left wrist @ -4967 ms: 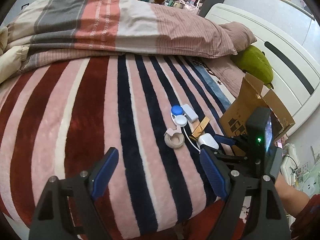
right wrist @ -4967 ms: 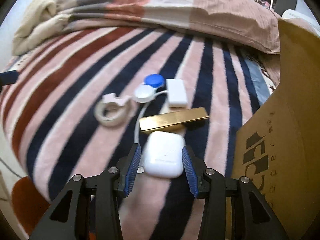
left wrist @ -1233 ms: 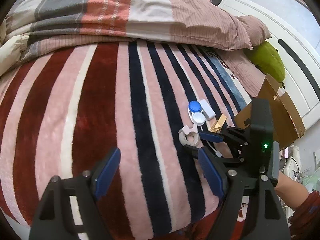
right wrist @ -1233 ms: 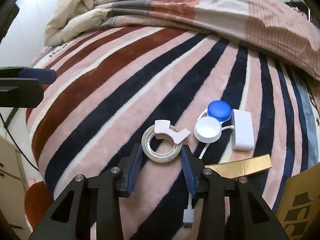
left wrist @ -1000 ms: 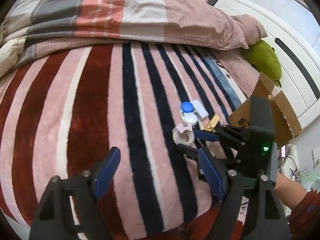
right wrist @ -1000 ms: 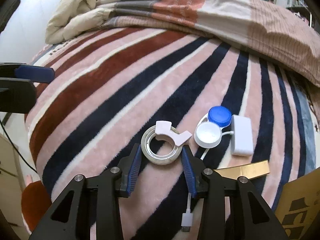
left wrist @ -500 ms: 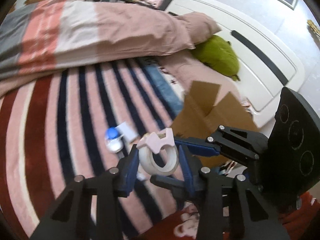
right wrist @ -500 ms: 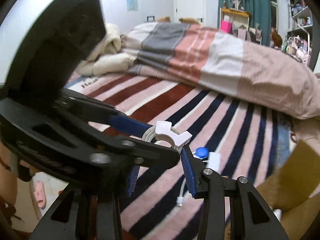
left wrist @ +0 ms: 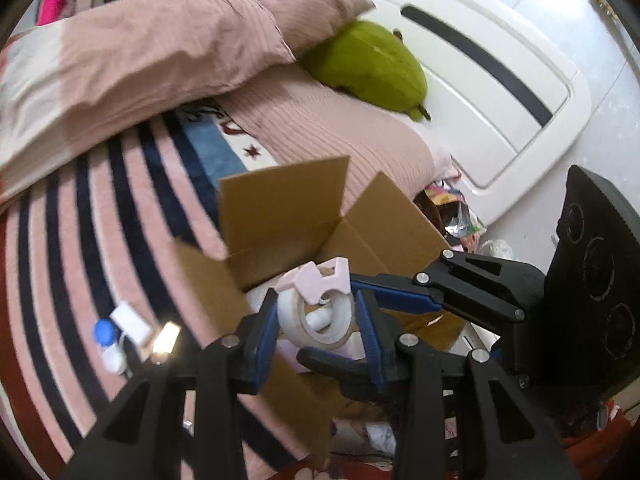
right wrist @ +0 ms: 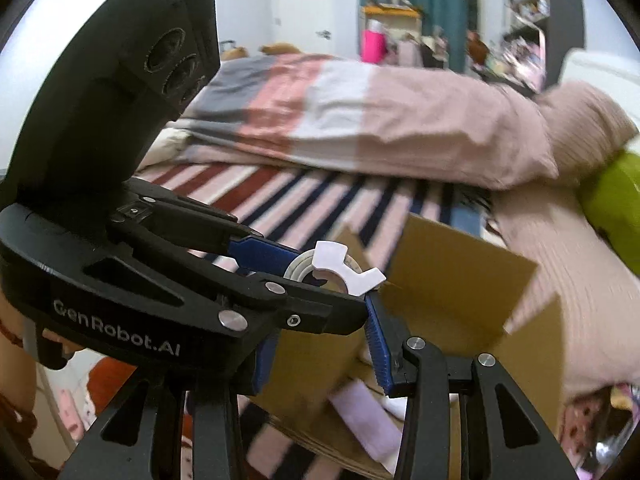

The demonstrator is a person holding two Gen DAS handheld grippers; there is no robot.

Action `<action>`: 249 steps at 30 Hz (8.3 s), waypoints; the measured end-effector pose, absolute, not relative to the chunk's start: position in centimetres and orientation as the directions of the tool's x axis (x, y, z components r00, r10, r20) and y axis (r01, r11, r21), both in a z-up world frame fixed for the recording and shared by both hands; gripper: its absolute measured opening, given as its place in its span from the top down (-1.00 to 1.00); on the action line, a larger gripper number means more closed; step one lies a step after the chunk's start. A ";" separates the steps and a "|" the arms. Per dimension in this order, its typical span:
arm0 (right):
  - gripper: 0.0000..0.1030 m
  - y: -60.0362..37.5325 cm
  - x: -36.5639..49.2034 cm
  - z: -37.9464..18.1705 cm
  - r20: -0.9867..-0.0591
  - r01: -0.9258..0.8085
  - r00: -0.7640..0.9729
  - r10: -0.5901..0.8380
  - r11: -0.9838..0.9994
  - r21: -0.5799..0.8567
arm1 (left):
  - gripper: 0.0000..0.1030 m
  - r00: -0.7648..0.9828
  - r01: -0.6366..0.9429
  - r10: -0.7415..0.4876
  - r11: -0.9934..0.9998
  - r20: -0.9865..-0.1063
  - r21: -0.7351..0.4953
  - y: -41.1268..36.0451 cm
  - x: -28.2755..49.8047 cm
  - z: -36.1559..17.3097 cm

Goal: Organize rigid objects
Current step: 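Lower the tape roll into the cardboard box and release it, then grasp the white lens case with blue cap with the right gripper, then carry the lens case into the cardboard box and open the right gripper, then grasp the white charger block with the right gripper, then lower the charger with its cable into the cardboard box and release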

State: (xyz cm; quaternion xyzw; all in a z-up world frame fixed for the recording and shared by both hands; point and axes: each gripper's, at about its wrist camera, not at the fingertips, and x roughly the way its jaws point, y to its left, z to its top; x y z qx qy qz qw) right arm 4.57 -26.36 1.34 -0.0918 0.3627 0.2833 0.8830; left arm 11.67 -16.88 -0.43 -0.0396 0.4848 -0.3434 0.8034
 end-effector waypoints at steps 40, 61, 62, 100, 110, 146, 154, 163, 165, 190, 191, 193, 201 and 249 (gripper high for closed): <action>-0.06 -10.4 4.4 -5.6 -0.792 -0.734 0.332 0.512 0.668 0.124 | -0.48 0.560 0.099 -0.271 0.960 -0.783 -0.262 7.6 4.6 -5.6; 0.49 -7.9 11.6 -14.9 -0.835 -0.644 0.447 0.322 0.763 -0.050 | -0.48 0.535 0.052 -0.282 0.952 -0.796 -0.302 10.3 3.9 -10.0; 0.49 -7.9 11.4 -14.9 -0.836 -0.650 0.437 0.331 0.759 -0.039 | -0.48 0.535 0.053 -0.283 0.952 -0.796 -0.303 10.2 3.9 -9.9; 0.49 -15.2 1.2 -0.6 -0.629 -0.760 0.467 0.621 0.646 0.073 | 0.54 0.481 0.376 -0.576 0.816 -0.661 -0.438 -4.0 6.8 -0.4; 0.49 -24.9 2.7 1.4 -0.627 -0.624 0.558 0.544 0.773 0.114 | 0.54 0.365 0.487 -0.626 0.759 -0.689 -0.431 -14.5 10.5 0.4; 0.31 -18.1 0.5 1.9 -0.683 -0.726 0.418 0.599 0.672 0.145 | -0.35 0.612 0.252 -0.366 0.931 -0.701 -0.266 -0.5 6.3 2.6; 0.31 -9.7 1.9 -4.1 -0.767 -0.755 0.309 0.562 0.636 0.162 | -0.36 0.597 0.116 -0.295 0.952 -0.746 -0.284 6.7 5.2 -3.8; 0.31 -9.8 7.7 -11.5 -0.815 -0.549 0.494 0.302 0.835 -0.024 | -0.36 0.542 0.062 -0.319 0.938 -0.777 -0.342 9.5 5.4 -9.2; 0.31 -10.1 8.8 -12.2 -0.819 -0.522 0.513 0.258 0.851 -0.060 | -0.36 0.539 0.065 -0.319 0.939 -0.779 -0.339 9.5 5.7 -9.6; 0.56 -8.9 7.3 -9.7 -0.772 -0.628 0.463 0.436 0.776 0.061 | -0.33 0.551 0.145 -0.431 0.892 -0.714 -0.427 7.9 5.6 -6.5; 0.56 -8.6 6.4 -8.7 -0.759 -0.652 0.454 0.467 0.755 0.075 | -0.30 0.552 0.155 -0.449 0.883 -0.703 -0.442 7.5 5.7 -6.1; 0.56 -8.4 5.1 -7.1 -0.736 -0.684 0.436 0.517 0.722 0.102 | -0.03 0.550 0.170 -0.475 0.869 -0.687 -0.465 6.9 5.8 -5.2; 0.56 -10.0 1.9 -1.3 -0.644 -0.729 0.438 0.627 0.667 0.153 | 0.48 0.549 0.257 -0.555 0.824 -0.625 -0.505 3.7 6.1 -0.8; 0.33 -29.6 6.5 -0.1 -0.769 -0.369 0.580 0.269 0.928 0.046 | -0.16 0.359 0.509 -0.542 0.796 -0.759 -0.327 -16.6 14.4 1.8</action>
